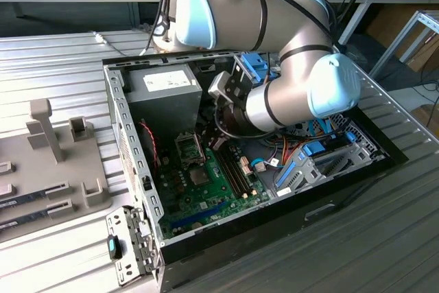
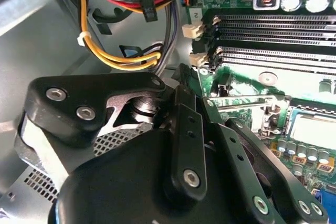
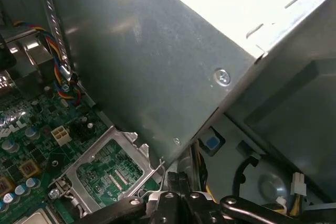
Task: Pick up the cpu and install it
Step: 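Close the cpu cover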
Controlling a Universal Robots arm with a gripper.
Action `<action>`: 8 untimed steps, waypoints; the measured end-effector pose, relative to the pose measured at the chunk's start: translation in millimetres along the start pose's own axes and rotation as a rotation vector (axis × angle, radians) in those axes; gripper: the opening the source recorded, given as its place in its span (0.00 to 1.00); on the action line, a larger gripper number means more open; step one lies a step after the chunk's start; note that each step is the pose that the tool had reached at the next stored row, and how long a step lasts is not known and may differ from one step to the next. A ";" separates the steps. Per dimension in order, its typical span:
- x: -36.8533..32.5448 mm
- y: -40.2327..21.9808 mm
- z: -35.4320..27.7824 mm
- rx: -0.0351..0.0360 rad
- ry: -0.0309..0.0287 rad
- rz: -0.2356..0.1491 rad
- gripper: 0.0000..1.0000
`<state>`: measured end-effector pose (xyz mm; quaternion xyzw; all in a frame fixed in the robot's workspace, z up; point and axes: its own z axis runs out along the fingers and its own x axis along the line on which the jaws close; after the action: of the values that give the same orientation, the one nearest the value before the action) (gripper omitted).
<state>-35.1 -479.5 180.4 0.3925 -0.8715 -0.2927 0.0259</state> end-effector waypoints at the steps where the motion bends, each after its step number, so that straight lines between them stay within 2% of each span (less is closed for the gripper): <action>1: 0.8 0.5 0.2 0.0000 -0.0002 0.000 0.11; 8: 5.3 2.3 -0.7 0.0003 -0.0011 -0.001 0.11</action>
<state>-40.1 -482.3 181.2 0.3926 -0.8715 -0.2928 0.0253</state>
